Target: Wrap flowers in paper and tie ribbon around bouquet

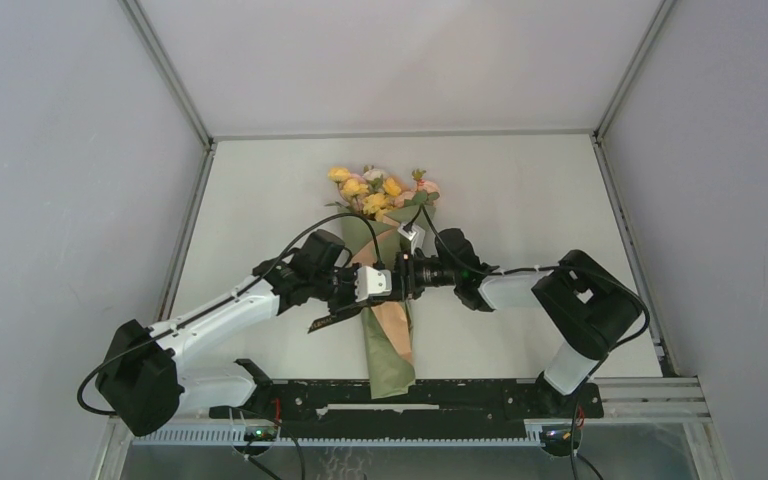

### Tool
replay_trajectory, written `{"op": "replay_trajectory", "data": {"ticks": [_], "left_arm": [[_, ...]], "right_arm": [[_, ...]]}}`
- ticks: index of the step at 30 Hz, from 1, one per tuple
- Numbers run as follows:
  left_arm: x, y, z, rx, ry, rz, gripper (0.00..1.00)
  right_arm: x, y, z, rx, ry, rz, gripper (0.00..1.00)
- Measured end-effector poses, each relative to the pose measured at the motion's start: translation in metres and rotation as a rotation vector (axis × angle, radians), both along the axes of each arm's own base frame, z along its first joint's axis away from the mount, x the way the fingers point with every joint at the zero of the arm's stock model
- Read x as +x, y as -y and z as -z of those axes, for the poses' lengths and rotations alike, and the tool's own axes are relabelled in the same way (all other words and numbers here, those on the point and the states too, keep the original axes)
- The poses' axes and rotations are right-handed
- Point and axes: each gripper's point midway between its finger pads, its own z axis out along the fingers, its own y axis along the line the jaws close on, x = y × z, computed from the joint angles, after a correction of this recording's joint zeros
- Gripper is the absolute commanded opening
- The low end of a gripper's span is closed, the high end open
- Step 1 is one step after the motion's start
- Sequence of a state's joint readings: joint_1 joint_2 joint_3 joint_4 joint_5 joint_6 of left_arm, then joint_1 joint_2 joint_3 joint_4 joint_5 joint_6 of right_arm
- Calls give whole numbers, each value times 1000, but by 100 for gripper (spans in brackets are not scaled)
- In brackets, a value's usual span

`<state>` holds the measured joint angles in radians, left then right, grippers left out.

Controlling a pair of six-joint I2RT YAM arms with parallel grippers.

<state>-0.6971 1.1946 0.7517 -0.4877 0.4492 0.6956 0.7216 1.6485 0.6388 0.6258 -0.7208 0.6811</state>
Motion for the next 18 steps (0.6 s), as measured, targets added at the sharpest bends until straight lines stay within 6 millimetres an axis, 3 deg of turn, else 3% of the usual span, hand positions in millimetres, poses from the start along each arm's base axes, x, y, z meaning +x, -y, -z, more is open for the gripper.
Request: {"op": "replay_trajectory", "data": {"ticks": [3, 9, 18], "left_arm": [[0, 0, 0, 0, -1, -2, 0], [1, -1, 0, -2, -7, -12, 0], [-15, -8, -4, 4, -26, 40, 1]], "right_arm": [[3, -5, 3, 2, -8, -8, 42], [-3, -12, 5, 12, -28, -49, 1], [2, -8, 6, 10, -33, -36, 0]]}}
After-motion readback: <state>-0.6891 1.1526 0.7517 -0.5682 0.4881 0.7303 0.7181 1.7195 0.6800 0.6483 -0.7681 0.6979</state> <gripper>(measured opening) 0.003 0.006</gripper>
